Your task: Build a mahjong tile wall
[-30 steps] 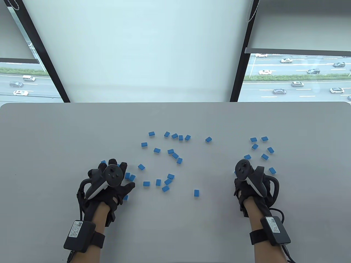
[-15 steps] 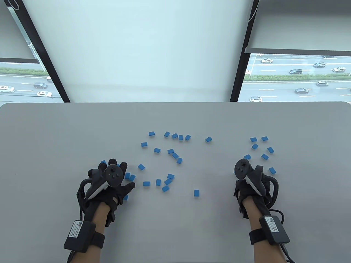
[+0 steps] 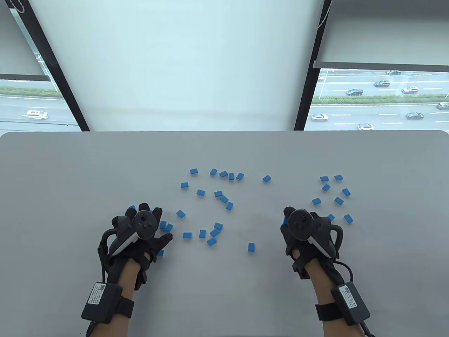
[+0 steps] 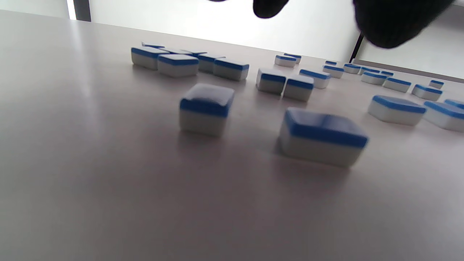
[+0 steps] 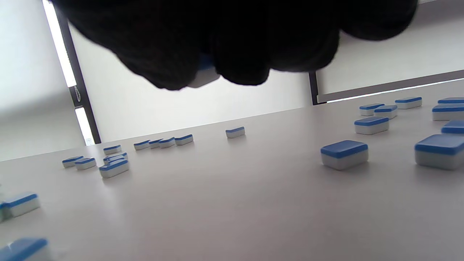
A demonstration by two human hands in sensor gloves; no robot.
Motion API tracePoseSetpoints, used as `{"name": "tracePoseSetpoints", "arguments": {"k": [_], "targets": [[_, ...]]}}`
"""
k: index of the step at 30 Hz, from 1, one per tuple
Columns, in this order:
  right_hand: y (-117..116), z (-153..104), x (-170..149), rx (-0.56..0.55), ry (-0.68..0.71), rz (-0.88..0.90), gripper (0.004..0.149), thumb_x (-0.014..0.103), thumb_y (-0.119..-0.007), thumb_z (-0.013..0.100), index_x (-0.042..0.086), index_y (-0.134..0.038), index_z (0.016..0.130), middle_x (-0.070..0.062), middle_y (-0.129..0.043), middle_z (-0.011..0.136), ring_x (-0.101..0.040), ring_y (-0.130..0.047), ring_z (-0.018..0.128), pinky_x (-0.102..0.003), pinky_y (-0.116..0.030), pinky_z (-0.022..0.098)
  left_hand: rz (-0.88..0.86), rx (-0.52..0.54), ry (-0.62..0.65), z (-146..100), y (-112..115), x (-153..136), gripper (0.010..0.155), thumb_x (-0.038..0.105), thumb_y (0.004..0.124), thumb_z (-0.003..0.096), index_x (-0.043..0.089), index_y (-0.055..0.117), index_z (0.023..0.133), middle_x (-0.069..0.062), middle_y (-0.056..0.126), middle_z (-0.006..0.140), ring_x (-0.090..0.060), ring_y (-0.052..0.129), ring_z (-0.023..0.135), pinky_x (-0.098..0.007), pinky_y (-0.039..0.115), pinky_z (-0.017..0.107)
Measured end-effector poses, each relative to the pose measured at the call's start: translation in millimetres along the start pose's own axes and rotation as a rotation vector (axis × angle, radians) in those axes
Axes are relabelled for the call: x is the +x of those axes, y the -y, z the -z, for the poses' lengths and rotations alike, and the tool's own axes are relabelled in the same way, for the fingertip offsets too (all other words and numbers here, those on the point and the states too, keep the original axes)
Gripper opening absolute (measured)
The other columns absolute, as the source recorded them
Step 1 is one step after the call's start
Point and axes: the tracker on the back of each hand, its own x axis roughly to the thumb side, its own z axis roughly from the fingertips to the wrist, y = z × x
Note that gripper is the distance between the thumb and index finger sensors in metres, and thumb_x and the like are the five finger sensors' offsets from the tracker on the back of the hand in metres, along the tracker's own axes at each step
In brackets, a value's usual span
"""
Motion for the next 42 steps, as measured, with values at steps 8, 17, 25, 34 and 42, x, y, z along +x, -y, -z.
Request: {"name": "tracePoseSetpoints", "arguments": {"k": [8, 17, 25, 34, 42], "targets": [[-21, -4, 34, 0.088, 0.125, -0.086, 0.059, 0.033, -0.089, 0.038, 0.014, -0.068, 0.090, -0.002, -0.085, 0.073, -0.030, -0.086, 0.052, -0.052, -0.073, 0.047, 0.003, -0.003, -0.002, 0, 0, 0, 0.086, 0.072, 0.066, 0.0395, 0.037, 0.035, 0.112, -0.001, 0.024, 0.121, -0.044, 0.021, 0.109, -0.075, 0.021, 0.068], [-48, -7, 53, 0.262, 0.195, -0.167, 0.059, 0.033, -0.090, 0.037, 0.014, -0.070, 0.089, -0.003, -0.086, 0.072, -0.030, -0.087, 0.051, -0.052, -0.073, 0.047, -0.002, -0.003, -0.002, 0, 0, -1, 0.086, 0.072, 0.066, 0.0394, 0.037, 0.035, 0.112, -0.001, 0.024, 0.121, -0.044, 0.022, 0.109, -0.075, 0.021, 0.068], [-53, -9, 55, 0.305, 0.206, -0.166, 0.058, 0.031, -0.091, 0.037, 0.014, -0.071, 0.089, -0.003, -0.086, 0.073, -0.030, -0.088, 0.052, -0.052, -0.074, 0.047, -0.007, -0.002, -0.002, 0, 0, -1, 0.086, 0.072, 0.066, 0.0395, 0.037, 0.035, 0.112, -0.001, 0.023, 0.121, -0.044, 0.022, 0.109, -0.075, 0.021, 0.068], [-55, -10, 57, 0.311, 0.217, -0.152, 0.058, 0.032, -0.090, 0.038, 0.016, -0.071, 0.090, -0.002, -0.086, 0.073, -0.029, -0.088, 0.052, -0.051, -0.075, 0.047, -0.009, 0.002, 0.000, 0, -1, -2, 0.086, 0.072, 0.066, 0.0395, 0.037, 0.035, 0.112, -0.001, 0.023, 0.121, -0.045, 0.022, 0.109, -0.075, 0.021, 0.068], [-7, -4, 49, 0.189, 0.180, -0.052, 0.059, 0.040, -0.090, 0.037, 0.017, -0.073, 0.089, -0.002, -0.089, 0.071, -0.028, -0.091, 0.047, -0.050, -0.077, 0.043, -0.016, 0.006, 0.010, 0, -1, -2, 0.086, 0.072, 0.066, 0.0394, 0.037, 0.034, 0.112, -0.002, 0.024, 0.121, -0.045, 0.023, 0.109, -0.075, 0.022, 0.069]]}}
